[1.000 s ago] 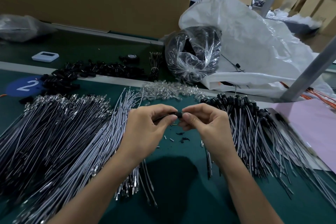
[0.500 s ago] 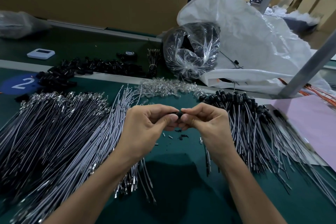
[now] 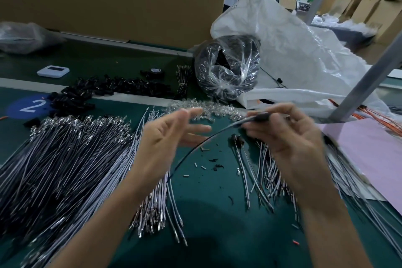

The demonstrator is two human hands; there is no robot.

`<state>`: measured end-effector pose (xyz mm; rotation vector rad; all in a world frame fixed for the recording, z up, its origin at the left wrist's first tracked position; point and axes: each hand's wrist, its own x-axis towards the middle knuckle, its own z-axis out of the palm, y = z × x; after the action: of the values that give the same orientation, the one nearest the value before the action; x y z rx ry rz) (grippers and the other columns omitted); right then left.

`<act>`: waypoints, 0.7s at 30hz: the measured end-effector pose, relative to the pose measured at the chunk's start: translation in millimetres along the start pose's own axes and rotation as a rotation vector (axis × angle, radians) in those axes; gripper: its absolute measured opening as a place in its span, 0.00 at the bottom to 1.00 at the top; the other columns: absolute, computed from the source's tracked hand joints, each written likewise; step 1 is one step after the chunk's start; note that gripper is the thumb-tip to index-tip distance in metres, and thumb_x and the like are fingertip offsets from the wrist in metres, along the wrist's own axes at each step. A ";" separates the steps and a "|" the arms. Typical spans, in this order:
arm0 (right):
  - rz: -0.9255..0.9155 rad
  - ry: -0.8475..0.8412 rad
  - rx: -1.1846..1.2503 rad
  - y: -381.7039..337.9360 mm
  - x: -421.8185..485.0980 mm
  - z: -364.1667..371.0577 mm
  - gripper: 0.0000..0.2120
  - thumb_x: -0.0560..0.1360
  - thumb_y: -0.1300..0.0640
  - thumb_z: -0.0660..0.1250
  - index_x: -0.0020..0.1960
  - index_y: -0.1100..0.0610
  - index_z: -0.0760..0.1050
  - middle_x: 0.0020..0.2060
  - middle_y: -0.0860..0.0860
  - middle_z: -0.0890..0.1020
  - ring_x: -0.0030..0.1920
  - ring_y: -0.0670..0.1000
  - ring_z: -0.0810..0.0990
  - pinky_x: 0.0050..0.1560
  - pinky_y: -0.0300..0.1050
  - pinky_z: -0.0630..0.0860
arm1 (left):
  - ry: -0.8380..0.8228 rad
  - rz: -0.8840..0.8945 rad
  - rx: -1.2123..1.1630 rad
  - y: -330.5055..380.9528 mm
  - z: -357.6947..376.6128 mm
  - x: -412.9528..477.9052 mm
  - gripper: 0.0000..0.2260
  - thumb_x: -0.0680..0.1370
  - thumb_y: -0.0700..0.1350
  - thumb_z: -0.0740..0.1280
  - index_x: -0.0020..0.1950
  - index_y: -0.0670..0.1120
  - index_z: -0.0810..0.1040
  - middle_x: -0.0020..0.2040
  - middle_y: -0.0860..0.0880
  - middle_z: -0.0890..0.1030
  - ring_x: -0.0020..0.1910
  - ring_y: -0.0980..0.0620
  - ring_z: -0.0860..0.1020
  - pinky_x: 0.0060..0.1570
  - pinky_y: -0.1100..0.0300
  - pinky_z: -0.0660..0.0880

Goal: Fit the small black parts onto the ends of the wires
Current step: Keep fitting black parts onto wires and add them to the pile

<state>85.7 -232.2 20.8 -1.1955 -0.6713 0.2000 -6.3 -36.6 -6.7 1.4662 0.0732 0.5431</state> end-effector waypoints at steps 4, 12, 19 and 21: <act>0.002 0.173 -0.112 -56.0 5.3 -67.8 0.04 0.71 0.51 0.71 0.45 0.49 0.83 0.42 0.51 0.86 0.45 0.49 0.85 0.47 0.41 0.82 | 0.331 -0.013 0.018 18.0 -23.7 5.4 0.10 0.77 0.51 0.63 0.51 0.49 0.81 0.41 0.50 0.86 0.39 0.49 0.85 0.37 0.64 0.80; 0.306 0.389 -1.154 -37.4 41.6 -122.3 0.15 0.81 0.58 0.63 0.67 0.58 0.74 0.48 0.60 0.82 0.40 0.55 0.81 0.38 0.41 0.79 | 0.432 -0.105 1.124 5.3 -61.4 -16.1 0.13 0.76 0.44 0.72 0.60 0.51 0.81 0.69 0.46 0.74 0.67 0.46 0.70 0.67 0.46 0.68; 0.037 0.137 -1.226 0.9 39.3 -13.5 0.12 0.79 0.60 0.66 0.61 0.59 0.79 0.49 0.53 0.82 0.39 0.40 0.75 0.42 0.32 0.71 | 0.434 -0.208 1.548 -0.4 -78.1 -37.3 0.12 0.75 0.48 0.72 0.58 0.50 0.82 0.59 0.47 0.80 0.60 0.43 0.72 0.57 0.48 0.65; 0.054 0.007 -1.166 18.5 36.6 18.2 0.09 0.78 0.62 0.67 0.56 0.60 0.81 0.44 0.51 0.83 0.36 0.40 0.75 0.39 0.31 0.71 | 0.405 -0.304 1.619 4.7 -83.9 -35.9 0.11 0.77 0.50 0.70 0.58 0.49 0.80 0.53 0.49 0.81 0.55 0.45 0.76 0.55 0.50 0.67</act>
<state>107.8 -193.2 21.4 -2.3233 -0.7622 -0.1967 -70.3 26.7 -22.6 2.7745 1.2780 0.4988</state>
